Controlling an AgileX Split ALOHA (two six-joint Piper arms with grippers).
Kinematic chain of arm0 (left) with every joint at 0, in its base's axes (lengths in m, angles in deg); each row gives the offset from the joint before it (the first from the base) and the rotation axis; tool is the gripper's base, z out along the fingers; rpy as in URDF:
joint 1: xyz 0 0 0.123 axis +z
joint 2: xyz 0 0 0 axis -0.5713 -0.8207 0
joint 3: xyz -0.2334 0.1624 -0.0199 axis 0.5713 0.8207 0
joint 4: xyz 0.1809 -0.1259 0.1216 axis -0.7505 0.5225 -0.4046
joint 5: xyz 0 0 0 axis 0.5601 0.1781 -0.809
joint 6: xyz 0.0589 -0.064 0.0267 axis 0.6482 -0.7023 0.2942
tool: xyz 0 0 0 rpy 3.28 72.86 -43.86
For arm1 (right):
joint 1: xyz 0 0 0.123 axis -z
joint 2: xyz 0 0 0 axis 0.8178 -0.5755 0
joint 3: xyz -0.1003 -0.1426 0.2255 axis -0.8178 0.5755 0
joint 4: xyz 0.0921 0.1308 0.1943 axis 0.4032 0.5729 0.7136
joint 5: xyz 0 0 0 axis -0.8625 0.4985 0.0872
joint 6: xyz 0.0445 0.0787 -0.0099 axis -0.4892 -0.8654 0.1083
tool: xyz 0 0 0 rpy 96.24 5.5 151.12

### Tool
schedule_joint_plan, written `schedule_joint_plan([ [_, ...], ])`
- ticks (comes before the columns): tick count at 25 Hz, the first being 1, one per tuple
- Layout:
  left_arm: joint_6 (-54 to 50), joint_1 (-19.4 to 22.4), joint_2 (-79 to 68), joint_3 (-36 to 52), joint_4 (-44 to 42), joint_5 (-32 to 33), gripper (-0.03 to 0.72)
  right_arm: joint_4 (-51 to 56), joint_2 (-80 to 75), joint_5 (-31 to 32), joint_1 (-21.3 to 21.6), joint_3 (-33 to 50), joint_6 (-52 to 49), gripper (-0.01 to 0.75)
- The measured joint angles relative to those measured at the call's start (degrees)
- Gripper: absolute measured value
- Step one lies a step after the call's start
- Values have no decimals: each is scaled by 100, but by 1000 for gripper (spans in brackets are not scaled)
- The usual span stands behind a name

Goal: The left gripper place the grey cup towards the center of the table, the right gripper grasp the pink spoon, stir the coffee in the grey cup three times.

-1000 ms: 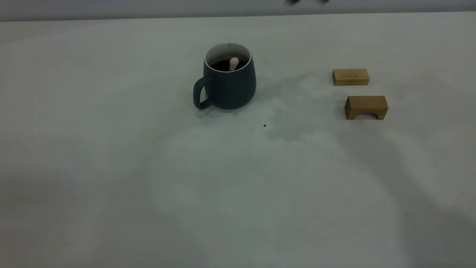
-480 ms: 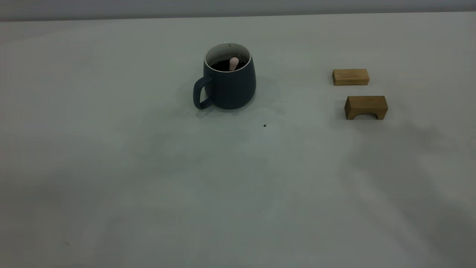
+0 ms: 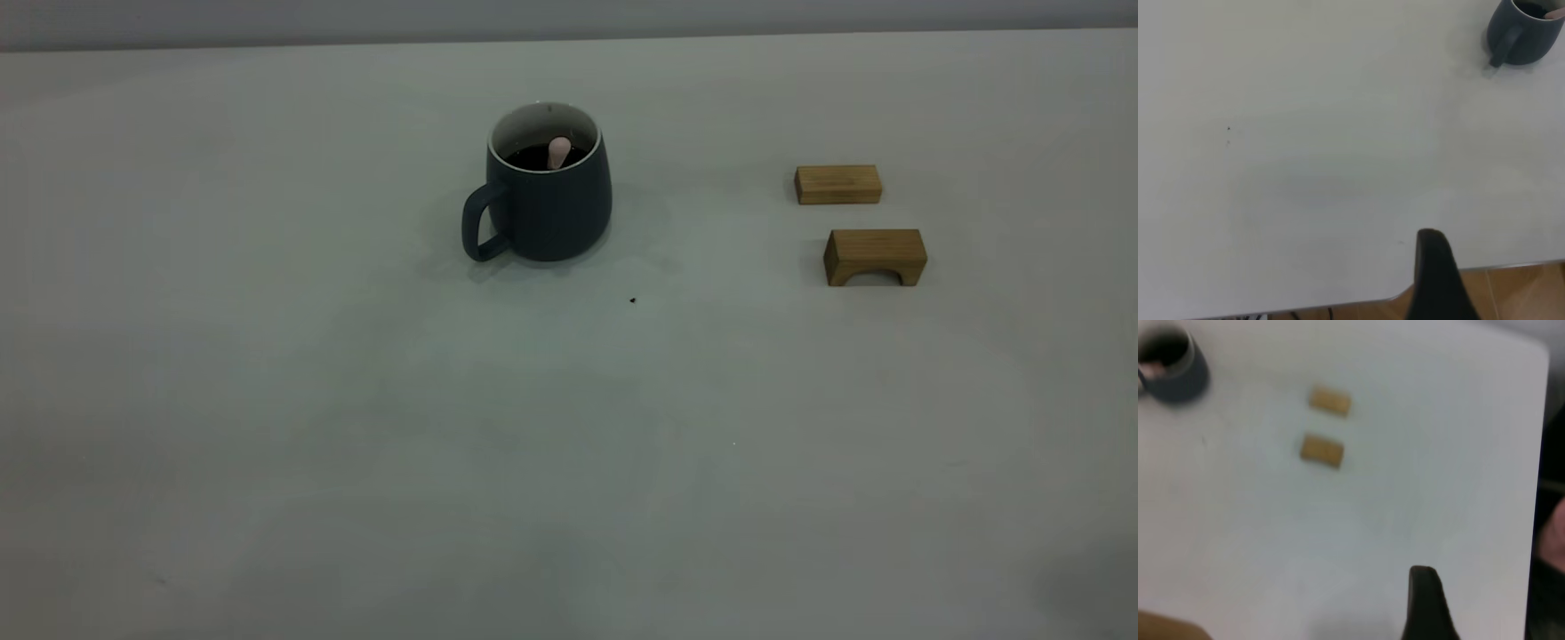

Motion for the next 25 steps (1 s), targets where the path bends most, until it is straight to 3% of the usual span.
schedule_joint_plan([
  [5,0,0,0,0,0,0,528,452,1556,0,200,732,-14,538],
  [16,0,0,0,0,0,0,528,1159,3742,-112,1765,2922,61,538],
  [25,0,0,0,0,0,0,528,957,4125,-518,1885,3625,191,538],
])
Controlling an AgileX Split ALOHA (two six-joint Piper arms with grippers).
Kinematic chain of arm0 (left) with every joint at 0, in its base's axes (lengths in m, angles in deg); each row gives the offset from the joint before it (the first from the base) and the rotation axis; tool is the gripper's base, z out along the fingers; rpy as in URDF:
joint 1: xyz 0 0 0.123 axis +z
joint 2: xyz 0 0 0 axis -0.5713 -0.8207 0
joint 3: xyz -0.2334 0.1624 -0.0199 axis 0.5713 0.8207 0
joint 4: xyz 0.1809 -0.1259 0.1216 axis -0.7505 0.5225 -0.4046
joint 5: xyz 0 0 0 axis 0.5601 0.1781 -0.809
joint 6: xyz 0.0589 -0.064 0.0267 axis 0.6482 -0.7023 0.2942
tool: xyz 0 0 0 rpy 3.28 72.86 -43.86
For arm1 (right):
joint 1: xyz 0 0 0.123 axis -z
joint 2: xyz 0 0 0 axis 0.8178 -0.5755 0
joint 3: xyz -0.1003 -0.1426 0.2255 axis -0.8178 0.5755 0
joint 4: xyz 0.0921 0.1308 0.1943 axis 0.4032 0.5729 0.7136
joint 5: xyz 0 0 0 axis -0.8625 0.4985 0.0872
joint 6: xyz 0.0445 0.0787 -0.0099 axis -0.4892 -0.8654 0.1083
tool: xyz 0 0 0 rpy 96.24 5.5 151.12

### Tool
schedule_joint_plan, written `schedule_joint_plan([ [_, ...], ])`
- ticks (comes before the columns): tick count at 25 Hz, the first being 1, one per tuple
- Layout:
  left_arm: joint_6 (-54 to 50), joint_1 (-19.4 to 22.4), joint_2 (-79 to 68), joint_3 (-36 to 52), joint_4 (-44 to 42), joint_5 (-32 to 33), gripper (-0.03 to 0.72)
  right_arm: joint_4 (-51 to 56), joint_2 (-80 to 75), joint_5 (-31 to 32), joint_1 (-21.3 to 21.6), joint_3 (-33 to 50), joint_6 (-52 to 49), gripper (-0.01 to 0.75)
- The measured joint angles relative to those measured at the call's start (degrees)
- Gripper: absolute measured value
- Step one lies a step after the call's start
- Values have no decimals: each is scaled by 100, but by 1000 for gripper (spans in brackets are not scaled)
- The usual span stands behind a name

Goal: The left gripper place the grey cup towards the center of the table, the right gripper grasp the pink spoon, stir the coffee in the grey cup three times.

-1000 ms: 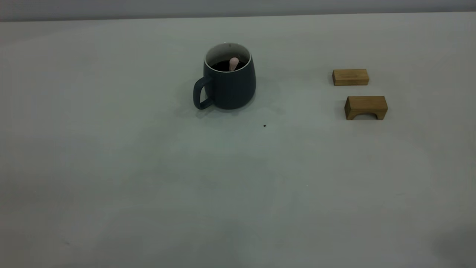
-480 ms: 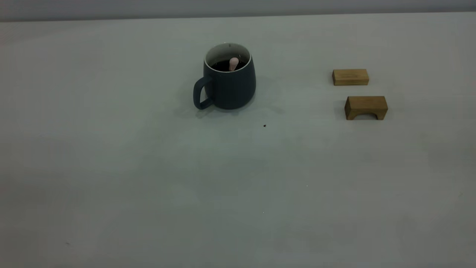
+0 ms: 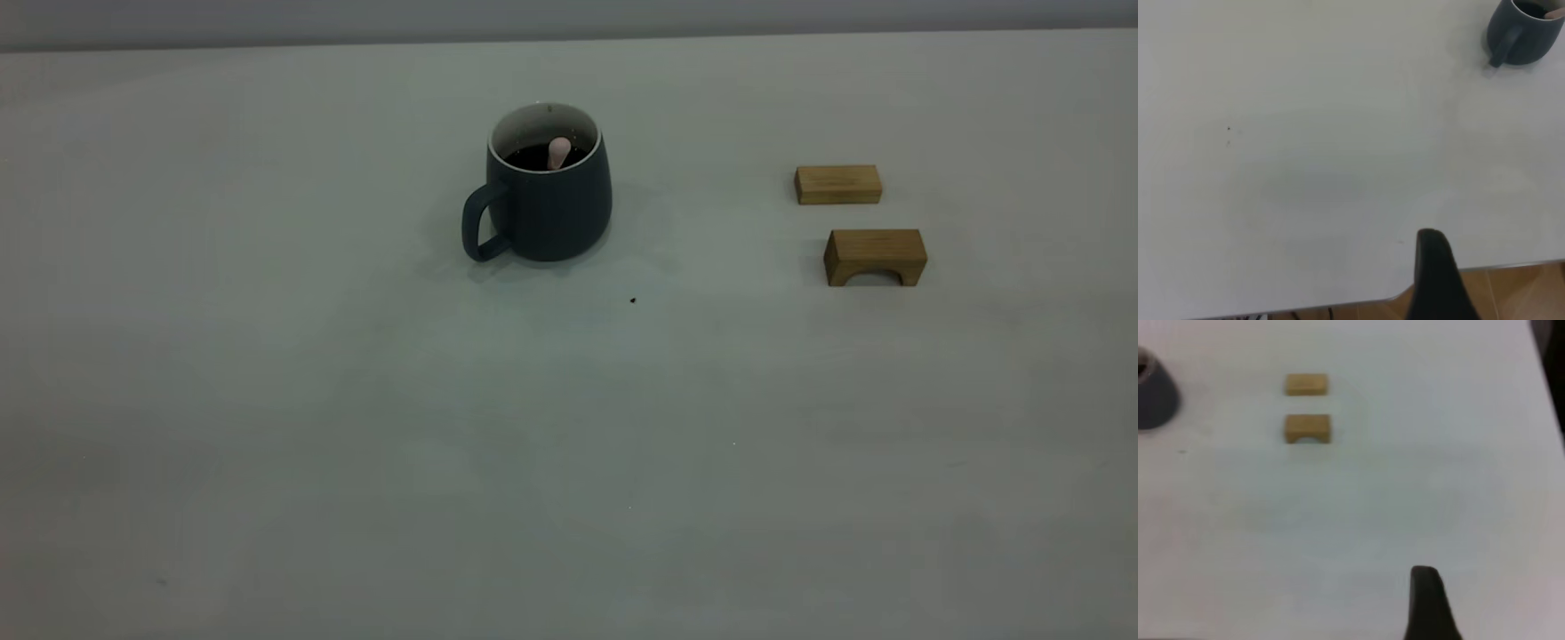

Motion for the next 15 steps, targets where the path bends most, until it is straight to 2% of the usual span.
schedule_joint_plan([
  [15,0,0,0,0,0,0,528,-16,0,-64,-2,21,25,538],
])
